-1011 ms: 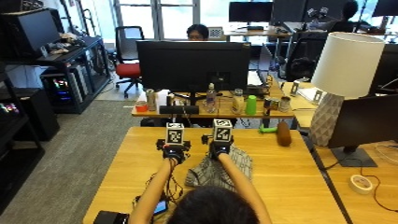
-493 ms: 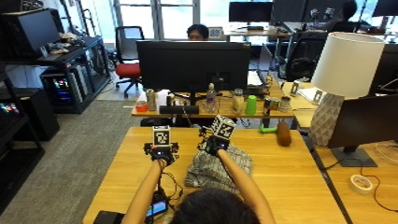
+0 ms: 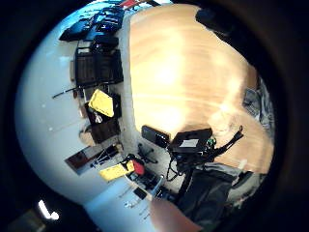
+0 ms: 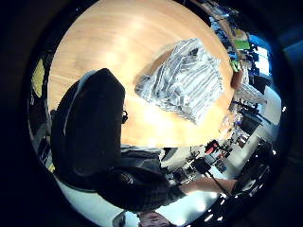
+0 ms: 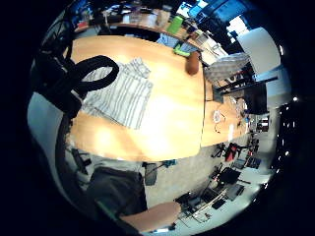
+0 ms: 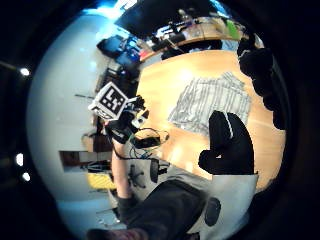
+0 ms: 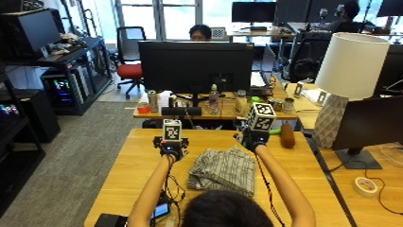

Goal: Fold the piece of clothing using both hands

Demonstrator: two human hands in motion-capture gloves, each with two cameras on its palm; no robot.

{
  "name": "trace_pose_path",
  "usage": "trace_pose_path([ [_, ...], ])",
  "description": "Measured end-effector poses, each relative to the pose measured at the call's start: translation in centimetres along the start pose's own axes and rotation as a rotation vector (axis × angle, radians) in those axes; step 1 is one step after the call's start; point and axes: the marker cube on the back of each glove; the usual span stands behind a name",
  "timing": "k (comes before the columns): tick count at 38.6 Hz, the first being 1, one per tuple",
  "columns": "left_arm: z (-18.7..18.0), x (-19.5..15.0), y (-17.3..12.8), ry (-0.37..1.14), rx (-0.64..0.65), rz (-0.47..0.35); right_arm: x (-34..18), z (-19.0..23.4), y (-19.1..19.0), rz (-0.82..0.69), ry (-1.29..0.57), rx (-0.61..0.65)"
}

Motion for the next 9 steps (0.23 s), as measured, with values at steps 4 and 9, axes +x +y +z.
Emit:
trace_pose_path([
  [4,-1.1,0.8,1.7,0.01,-0.111,0.067,2.8,0.2,0.1,0.033,0.009,0.033],
  [9,-1.8,1.5,2.8,-0.001,-0.213,0.1,5.8,0.8,-0.3,0.084,0.029,0.062],
])
